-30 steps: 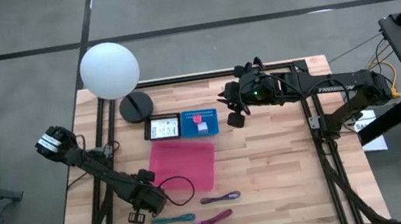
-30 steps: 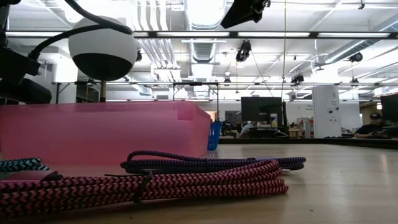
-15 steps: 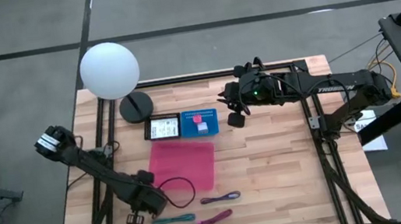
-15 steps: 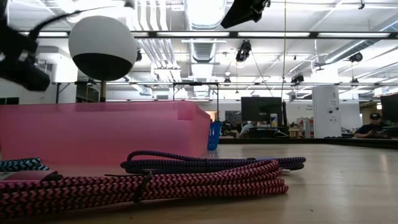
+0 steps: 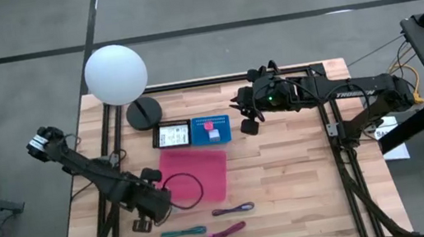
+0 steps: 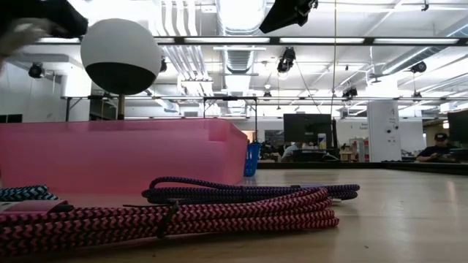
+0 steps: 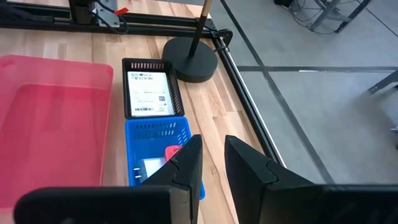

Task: Pick and place items into bin
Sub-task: Put the white charger cable into the pink bin

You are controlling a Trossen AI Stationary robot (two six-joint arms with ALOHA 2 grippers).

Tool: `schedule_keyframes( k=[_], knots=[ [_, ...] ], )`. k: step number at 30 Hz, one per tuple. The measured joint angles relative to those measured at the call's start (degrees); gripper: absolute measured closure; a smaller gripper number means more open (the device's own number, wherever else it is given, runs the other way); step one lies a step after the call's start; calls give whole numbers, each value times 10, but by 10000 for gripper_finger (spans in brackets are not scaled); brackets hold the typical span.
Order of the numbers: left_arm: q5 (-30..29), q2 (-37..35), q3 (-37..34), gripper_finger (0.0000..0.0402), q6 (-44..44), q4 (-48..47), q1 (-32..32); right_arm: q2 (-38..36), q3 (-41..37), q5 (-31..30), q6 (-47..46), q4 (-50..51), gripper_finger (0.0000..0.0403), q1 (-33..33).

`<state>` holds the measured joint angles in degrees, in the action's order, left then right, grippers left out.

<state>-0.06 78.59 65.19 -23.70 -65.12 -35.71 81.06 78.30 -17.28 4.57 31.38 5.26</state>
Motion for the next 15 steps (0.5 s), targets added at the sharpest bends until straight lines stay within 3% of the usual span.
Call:
schedule_keyframes(
  k=[9, 15],
  knots=[
    [-50, -19, 1, 384, 0, 0, 82, 0, 0, 0, -1, 0, 346, 0],
    [-91, 1, 1, 384, 1, 50, 151, 0, 0, 1, -19, 0, 346, 0]
  ],
)
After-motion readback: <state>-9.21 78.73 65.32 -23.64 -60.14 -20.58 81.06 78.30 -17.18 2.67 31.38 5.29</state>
